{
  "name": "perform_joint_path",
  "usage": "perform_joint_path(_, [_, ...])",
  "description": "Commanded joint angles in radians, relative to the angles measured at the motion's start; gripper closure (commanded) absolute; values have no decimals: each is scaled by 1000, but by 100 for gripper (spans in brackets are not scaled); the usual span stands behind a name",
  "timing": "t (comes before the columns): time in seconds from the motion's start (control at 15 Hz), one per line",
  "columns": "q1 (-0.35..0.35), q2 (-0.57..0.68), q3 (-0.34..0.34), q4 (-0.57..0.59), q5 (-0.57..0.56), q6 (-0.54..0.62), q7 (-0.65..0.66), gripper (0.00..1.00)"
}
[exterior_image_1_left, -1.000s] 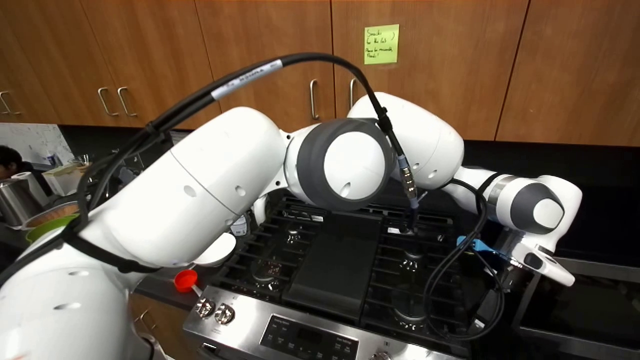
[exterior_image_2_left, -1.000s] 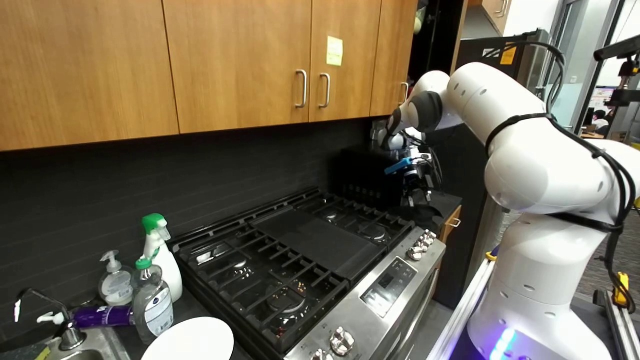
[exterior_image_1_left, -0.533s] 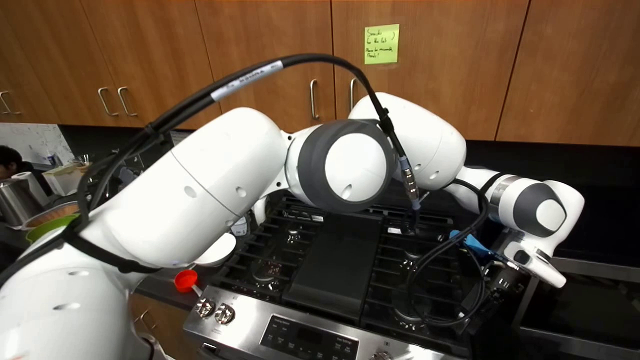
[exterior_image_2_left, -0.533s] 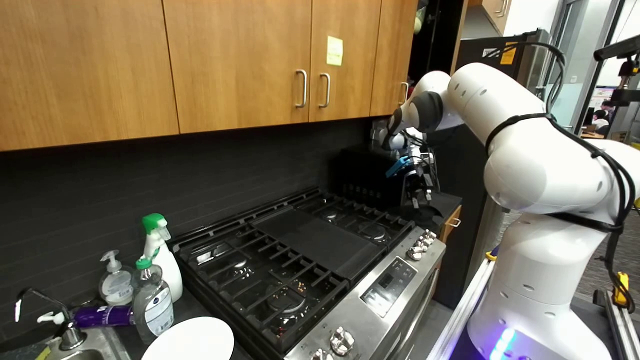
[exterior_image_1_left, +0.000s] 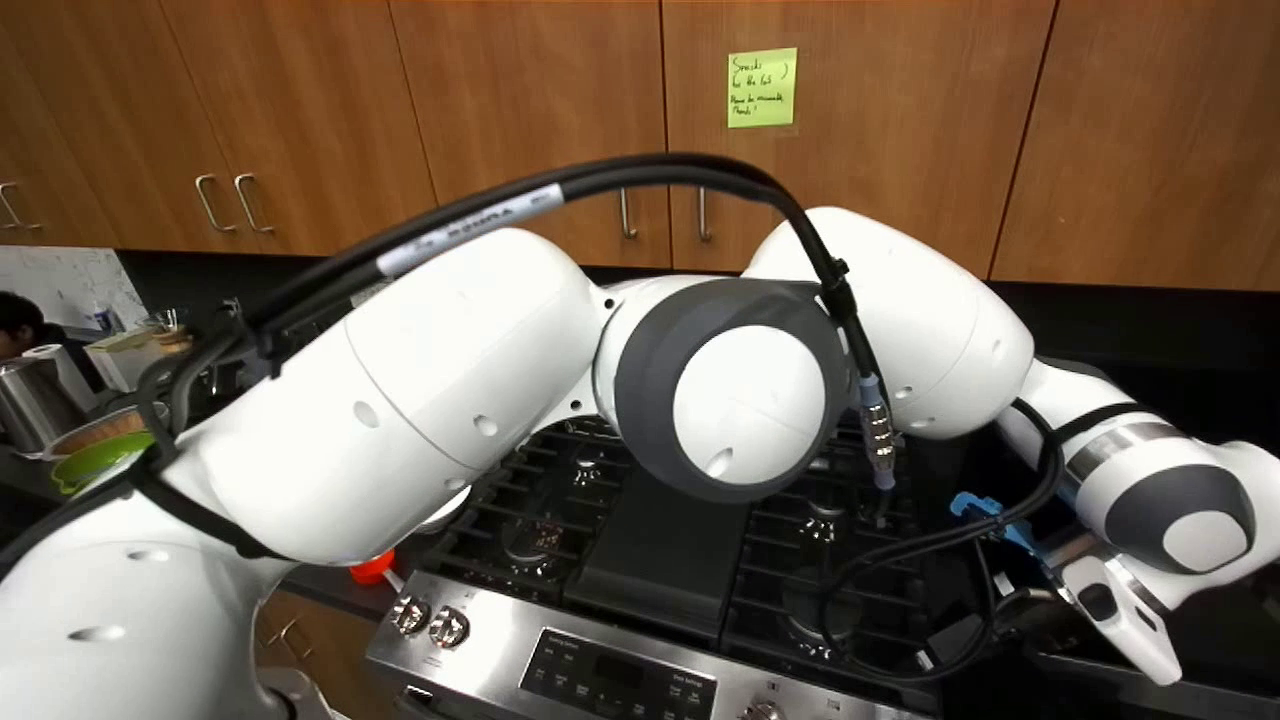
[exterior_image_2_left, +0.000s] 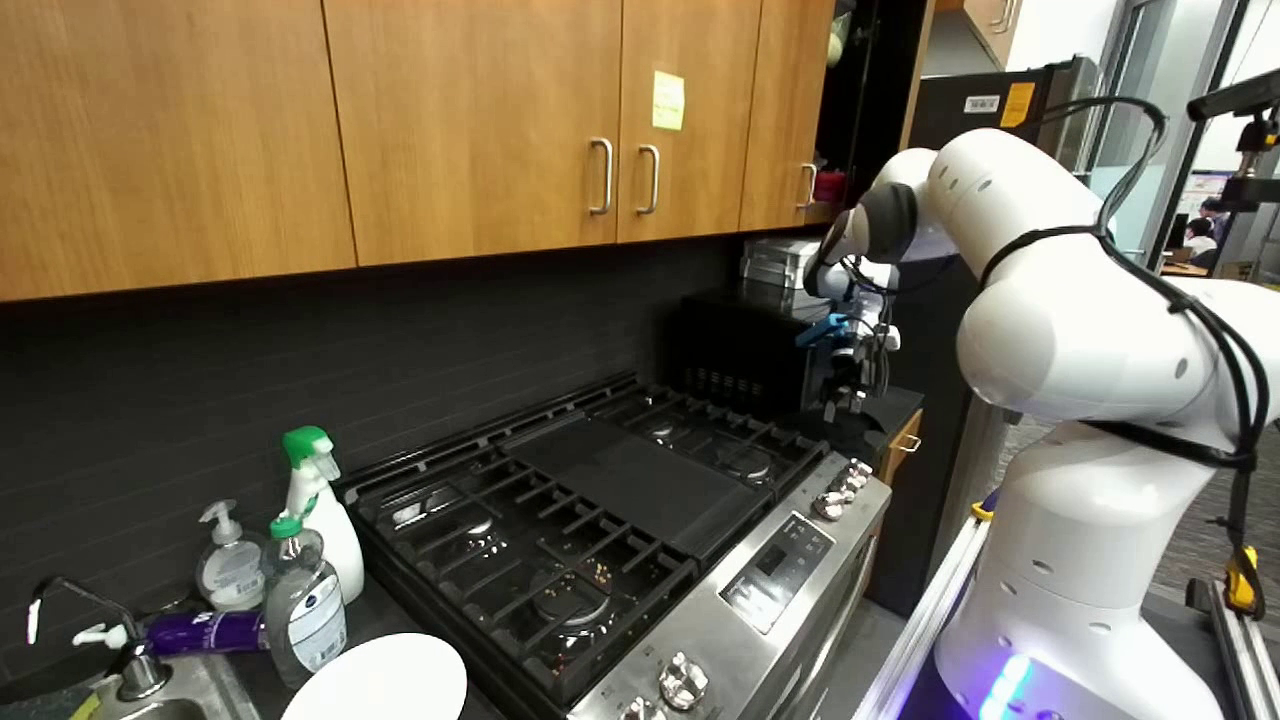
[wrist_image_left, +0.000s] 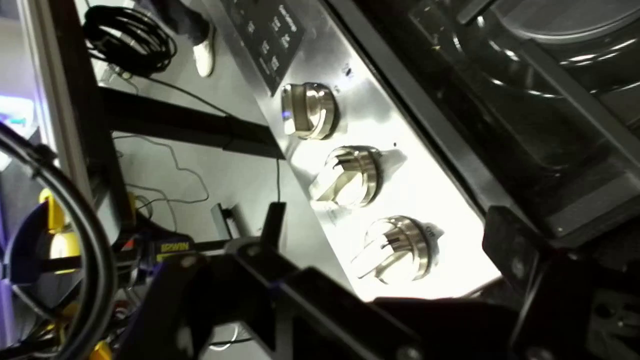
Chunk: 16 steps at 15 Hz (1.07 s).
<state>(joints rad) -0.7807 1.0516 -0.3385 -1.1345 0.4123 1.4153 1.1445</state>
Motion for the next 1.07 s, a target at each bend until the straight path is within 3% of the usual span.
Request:
perform_joint_path(0.0, [14, -36, -1, -40, 40, 128, 11, 0])
perform_joint_path(0.07, [-25, -1, 27, 8, 7, 73, 10, 0])
perform_joint_path(0.53, [-1, 12, 5, 24, -35, 91, 225, 0])
perform_joint_path(0.67, [10, 21, 11, 45, -95, 113, 153, 0])
perform_joint_path(0.93, [75, 30, -41, 90, -239, 145, 205, 0])
perform_joint_path(1.0, [36, 17, -5, 54, -189, 146, 183, 0])
